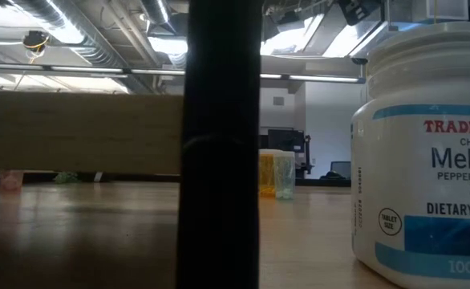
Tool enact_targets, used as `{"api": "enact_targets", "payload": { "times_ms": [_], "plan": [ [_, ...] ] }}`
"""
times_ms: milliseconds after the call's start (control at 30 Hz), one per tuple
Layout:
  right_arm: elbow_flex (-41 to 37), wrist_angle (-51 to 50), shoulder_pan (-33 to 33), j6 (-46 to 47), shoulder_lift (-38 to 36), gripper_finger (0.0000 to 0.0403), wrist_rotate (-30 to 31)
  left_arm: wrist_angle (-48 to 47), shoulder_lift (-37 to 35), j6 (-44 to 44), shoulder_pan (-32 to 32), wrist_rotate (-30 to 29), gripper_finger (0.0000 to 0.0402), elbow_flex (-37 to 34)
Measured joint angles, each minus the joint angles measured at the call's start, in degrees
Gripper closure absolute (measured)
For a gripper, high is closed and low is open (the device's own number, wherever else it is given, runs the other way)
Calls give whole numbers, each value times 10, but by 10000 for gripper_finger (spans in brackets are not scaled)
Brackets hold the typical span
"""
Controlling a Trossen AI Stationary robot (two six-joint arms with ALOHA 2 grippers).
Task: Pick and place medicine bottles onto shelf by color
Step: Put the bottom left big orange pill bottle on the shelf
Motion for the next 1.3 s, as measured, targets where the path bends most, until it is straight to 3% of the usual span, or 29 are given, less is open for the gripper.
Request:
{"api": "enact_targets", "payload": {
  "times_ms": [233,500,1033,1300],
  "plan": [
    [0,0,0,0,0,228,0,-2,0,-26,0,-3,202,1],
    [0,-1,0,0,0,228,0,-69,2,-65,-5,-44,202,40],
    [0,-2,0,0,0,228,0,-91,12,-97,-5,-43,202,44],
    [0,-6,0,0,0,228,1,-90,40,-88,-11,-9,202,45]
  ]
}}
